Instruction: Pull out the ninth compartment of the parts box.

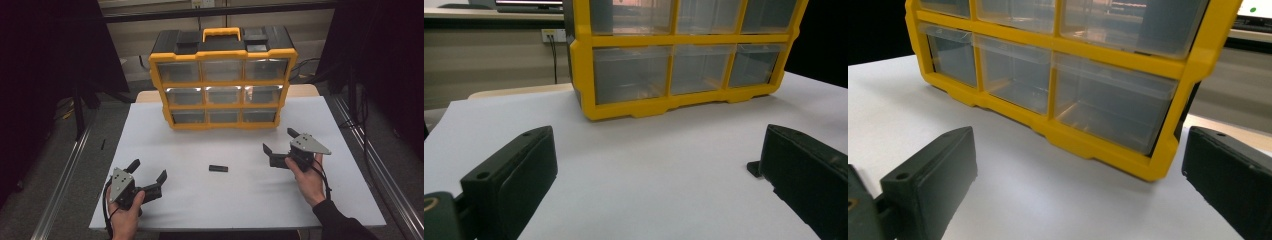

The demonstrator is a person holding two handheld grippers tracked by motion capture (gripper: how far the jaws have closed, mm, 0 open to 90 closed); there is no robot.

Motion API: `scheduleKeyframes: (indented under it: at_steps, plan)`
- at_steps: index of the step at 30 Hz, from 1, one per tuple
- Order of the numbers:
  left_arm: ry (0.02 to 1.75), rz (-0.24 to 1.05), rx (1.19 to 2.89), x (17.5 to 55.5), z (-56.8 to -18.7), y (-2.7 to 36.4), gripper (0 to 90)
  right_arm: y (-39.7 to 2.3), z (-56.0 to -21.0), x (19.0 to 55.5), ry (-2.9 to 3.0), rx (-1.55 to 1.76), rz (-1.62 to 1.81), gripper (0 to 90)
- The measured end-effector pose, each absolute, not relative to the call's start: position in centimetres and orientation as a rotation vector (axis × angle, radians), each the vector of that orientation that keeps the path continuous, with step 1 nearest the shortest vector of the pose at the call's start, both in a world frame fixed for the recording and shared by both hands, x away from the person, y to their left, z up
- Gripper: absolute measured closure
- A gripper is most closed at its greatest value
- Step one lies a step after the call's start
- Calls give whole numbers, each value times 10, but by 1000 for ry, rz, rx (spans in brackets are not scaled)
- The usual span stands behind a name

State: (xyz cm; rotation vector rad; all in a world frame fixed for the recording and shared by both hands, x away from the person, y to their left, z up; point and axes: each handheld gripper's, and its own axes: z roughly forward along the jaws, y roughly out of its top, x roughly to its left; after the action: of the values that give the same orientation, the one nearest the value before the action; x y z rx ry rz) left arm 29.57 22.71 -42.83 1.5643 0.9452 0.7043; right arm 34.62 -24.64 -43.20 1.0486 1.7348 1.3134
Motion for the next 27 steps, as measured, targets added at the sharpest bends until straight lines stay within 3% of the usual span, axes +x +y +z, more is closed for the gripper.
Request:
scheduleKeyframes:
  at_steps: [23,27]
  plan:
    - [954,702,1563,298,-429,227,21,-233,-424,378,1720,877,1211,0]
    - [956,704,1562,298,-429,228,24,-229,-421,384,1712,806,1146,38]
